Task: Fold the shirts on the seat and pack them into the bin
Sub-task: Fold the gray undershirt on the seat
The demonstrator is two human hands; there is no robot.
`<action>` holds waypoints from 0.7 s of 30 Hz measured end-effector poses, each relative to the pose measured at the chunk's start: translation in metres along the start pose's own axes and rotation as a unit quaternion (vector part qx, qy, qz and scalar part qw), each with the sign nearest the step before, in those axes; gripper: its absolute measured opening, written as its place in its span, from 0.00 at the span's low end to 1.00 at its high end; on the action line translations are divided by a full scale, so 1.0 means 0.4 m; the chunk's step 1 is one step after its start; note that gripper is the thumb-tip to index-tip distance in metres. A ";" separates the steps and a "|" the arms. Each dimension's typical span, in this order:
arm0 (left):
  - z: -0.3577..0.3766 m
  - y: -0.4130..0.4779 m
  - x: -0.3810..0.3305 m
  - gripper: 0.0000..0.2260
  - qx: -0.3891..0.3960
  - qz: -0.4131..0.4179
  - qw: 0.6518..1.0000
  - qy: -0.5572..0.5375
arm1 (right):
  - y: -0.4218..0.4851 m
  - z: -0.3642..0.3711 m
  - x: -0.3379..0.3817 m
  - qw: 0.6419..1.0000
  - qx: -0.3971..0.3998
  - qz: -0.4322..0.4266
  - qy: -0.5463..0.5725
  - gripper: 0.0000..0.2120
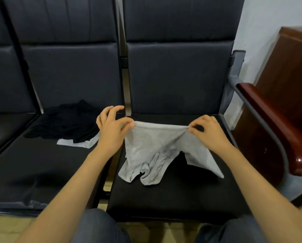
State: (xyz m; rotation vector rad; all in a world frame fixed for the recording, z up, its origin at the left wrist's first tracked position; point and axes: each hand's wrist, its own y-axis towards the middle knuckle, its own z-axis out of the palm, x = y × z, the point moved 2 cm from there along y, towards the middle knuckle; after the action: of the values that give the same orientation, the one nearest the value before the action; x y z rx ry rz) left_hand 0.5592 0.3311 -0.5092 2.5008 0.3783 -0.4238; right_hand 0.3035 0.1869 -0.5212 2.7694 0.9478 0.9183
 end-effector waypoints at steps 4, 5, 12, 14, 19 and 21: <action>-0.075 0.006 -0.048 0.08 -0.022 -0.039 0.997 -0.058 | -0.015 -0.106 0.071 0.996 0.004 -0.021 0.090 0.03; -0.097 0.006 -0.060 0.08 -0.034 -0.043 0.996 -0.075 | -0.024 -0.129 0.091 0.992 0.002 -0.024 0.122 0.03; -0.218 0.033 -0.123 0.08 -0.130 -0.038 0.977 -0.166 | -0.029 -0.272 0.194 0.980 0.006 -0.028 0.197 0.04; -0.209 0.062 -0.127 0.09 -0.117 -0.041 0.983 -0.134 | -0.004 -0.276 0.194 0.988 0.028 -0.017 0.152 0.04; -0.100 0.145 -0.095 0.10 -0.068 -0.071 0.993 -0.061 | 0.085 -0.199 0.134 0.998 0.011 0.028 0.052 0.05; -0.059 0.188 -0.088 0.10 -0.087 -0.072 0.992 -0.056 | 0.121 -0.169 0.109 0.997 -0.056 0.050 0.031 0.06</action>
State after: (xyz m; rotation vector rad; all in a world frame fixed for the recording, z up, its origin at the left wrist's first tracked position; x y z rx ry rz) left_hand 0.5592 0.2787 -0.4407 2.2774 0.5281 -0.5619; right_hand 0.3188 0.1651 -0.4314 2.7297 0.7460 1.0440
